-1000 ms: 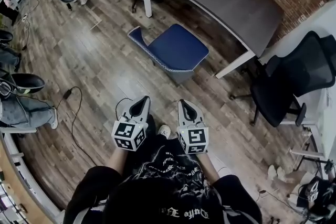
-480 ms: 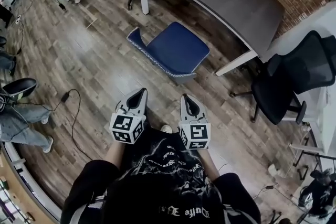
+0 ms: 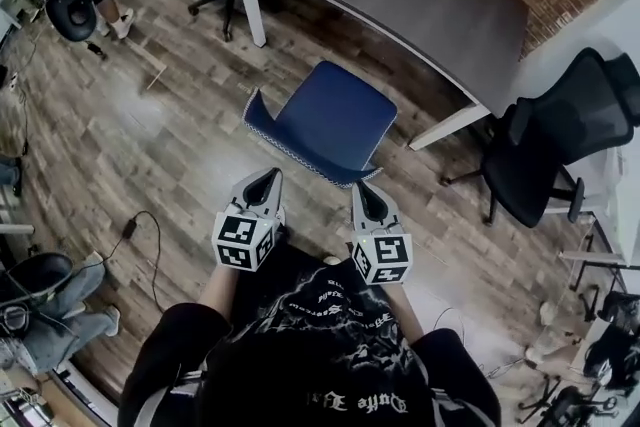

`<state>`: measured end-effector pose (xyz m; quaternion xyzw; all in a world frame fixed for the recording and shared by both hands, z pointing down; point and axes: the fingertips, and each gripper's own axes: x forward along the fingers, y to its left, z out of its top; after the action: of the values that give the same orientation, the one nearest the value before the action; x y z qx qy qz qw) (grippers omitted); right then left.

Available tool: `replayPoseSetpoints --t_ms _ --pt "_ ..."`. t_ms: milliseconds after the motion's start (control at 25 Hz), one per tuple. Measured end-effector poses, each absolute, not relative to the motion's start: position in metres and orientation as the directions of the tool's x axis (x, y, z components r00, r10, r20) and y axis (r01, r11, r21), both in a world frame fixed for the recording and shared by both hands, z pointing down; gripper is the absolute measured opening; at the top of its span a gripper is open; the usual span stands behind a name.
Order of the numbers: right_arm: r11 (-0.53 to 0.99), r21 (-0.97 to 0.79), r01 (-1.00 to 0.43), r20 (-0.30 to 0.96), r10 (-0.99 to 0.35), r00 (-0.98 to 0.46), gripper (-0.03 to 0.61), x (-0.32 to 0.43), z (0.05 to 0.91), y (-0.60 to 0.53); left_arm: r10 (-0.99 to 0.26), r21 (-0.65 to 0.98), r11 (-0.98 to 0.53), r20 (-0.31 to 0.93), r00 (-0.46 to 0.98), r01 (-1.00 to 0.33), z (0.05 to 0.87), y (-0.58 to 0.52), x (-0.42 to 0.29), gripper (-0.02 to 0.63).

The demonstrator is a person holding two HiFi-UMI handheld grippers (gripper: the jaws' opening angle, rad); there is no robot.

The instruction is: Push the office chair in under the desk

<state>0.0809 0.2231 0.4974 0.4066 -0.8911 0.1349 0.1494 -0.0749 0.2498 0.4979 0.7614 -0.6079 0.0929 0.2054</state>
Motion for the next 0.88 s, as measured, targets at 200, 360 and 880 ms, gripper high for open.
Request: replayPoseSetpoints --t_ms 200,360,880 --pt "0.600 -0.083 -0.795 0.456 -0.687 -0.566 0.005 0.061 0.507 0.203 -0.846 0.155 -0.304 0.409 0.341 -0.940 0.501 0.208 -0.095 0.006" --pt "0.594 -0.079 -0.800 0.520 -0.660 -0.542 0.006 0.052 0.520 0.194 -0.779 0.136 -0.422 0.451 0.436 -0.896 0.509 0.182 -0.102 0.006" --pt "0.706 -0.021 -0.708 0.676 -0.511 -0.530 0.192 0.020 0.537 0.201 -0.388 0.142 -0.822 0.570 0.724 -0.552 0.528 0.178 -0.081 0.150"
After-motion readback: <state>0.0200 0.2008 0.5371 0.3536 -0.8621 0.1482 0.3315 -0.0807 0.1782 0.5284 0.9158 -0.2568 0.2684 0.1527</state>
